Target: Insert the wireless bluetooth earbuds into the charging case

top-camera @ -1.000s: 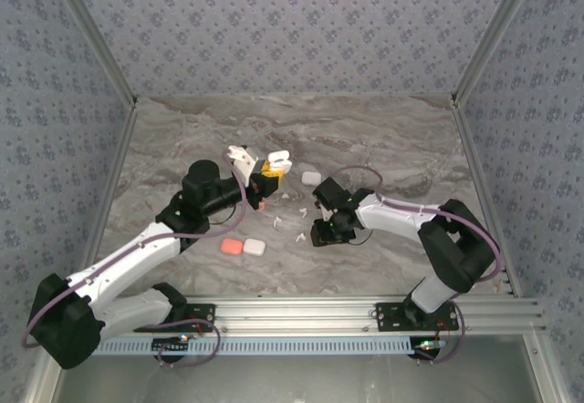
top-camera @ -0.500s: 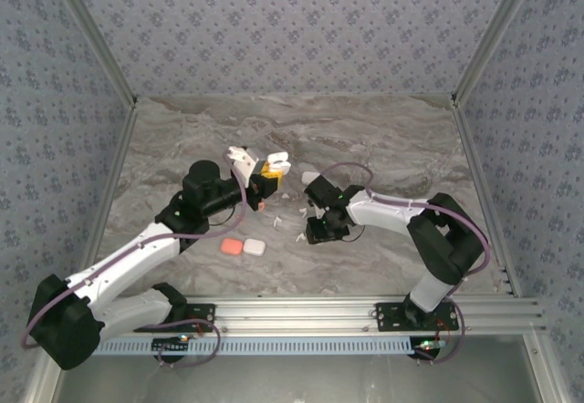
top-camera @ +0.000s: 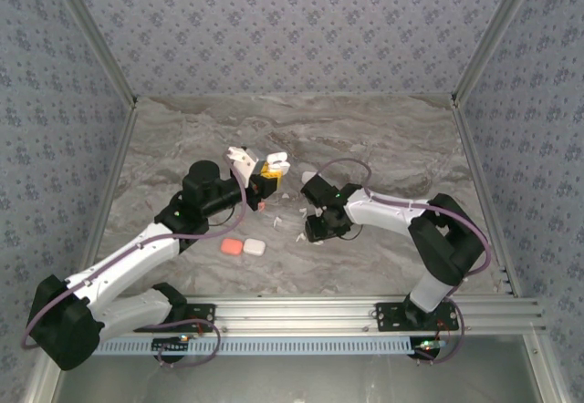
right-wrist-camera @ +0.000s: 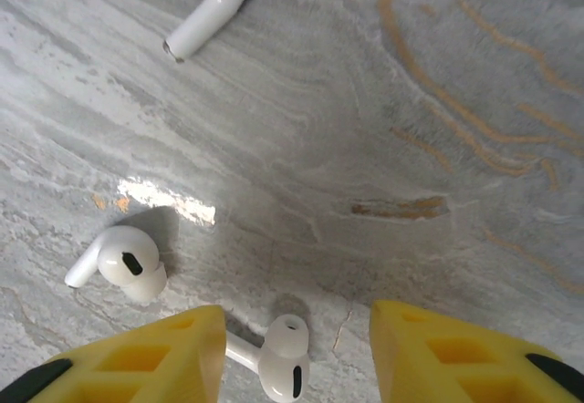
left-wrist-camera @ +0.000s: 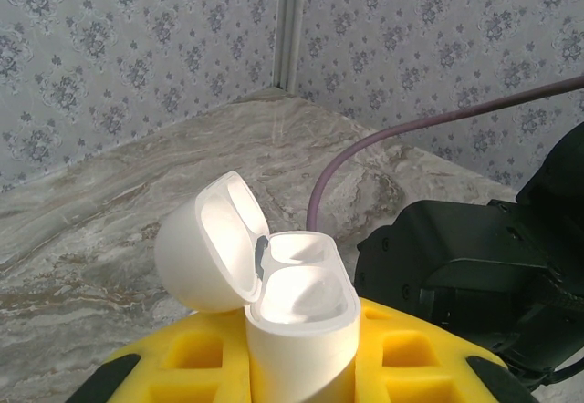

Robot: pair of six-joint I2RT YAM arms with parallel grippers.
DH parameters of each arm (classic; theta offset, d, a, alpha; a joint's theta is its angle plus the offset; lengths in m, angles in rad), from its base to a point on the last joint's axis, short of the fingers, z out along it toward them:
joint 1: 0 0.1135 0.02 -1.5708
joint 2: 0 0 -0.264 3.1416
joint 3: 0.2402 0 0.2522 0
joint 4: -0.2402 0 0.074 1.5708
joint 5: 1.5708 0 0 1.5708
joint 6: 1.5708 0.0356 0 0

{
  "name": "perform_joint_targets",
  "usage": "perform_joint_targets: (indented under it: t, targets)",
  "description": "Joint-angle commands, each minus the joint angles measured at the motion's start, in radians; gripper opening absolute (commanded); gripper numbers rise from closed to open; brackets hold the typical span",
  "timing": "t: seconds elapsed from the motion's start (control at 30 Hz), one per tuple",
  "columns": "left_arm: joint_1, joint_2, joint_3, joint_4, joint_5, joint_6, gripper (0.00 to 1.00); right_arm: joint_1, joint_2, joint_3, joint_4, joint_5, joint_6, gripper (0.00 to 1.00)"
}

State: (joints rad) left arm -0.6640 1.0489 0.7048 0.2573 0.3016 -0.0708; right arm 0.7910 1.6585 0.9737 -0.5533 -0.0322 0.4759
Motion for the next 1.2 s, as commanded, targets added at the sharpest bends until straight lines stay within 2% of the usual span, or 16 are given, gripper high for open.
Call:
perform_joint_targets:
  t: [0.0,0.43,1.17]
  targets:
    - [-0.006,-0.018,0.029,0.015,0.0,0.017,0.0,0.011,-0.006,0.041,-0.019,0.061,-0.012,0.51]
    - [-0.006,-0.038,0.026,-0.002,-0.015,0.021,0.0,0.071,0.098,0.06,-0.043,0.125,-0.016,0.52]
    - [-0.006,-0.033,0.022,-0.009,-0.028,0.024,0.0,0.088,-0.047,-0.078,-0.12,0.115,0.02,0.52]
